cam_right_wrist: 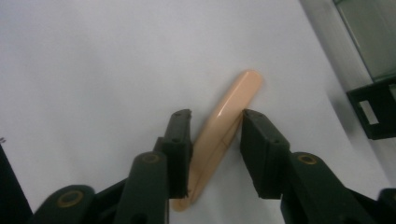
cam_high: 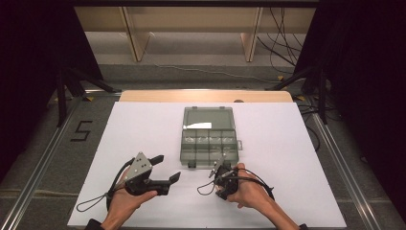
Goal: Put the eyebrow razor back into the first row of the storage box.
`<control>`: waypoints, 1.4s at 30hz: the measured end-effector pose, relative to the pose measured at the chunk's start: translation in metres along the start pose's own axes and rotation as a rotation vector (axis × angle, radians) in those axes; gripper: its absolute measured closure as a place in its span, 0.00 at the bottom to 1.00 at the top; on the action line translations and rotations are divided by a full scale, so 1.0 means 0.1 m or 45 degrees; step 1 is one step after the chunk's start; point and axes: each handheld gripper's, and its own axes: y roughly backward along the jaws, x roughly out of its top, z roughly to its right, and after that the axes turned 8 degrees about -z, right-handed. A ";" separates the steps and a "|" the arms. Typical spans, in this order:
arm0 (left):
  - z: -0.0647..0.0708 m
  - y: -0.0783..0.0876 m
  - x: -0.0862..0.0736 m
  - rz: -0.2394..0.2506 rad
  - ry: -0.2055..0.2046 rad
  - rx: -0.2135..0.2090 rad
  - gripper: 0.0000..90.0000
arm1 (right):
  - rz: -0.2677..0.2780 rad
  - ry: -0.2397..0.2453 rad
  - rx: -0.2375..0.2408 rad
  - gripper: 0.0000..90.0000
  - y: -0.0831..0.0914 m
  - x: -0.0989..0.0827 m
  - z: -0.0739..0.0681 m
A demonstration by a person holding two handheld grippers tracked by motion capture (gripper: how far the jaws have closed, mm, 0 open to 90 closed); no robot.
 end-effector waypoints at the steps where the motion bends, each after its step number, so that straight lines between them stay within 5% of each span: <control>1: 0.00 0.00 0.00 0.001 -0.001 0.000 0.20 | 0.001 -0.001 -0.005 0.75 0.00 0.00 0.01; 8: 0.00 -0.01 0.00 -0.002 -0.002 -0.007 0.20 | -0.042 -0.012 0.013 0.81 0.02 -0.01 0.09; 32: 0.00 -0.02 -0.01 -0.014 -0.004 -0.015 0.21 | -0.009 -0.076 0.109 0.86 0.03 -0.02 0.27; 42: 0.01 -0.04 -0.01 -0.017 -0.014 -0.028 0.21 | -0.002 -0.079 0.072 0.92 0.05 -0.03 0.33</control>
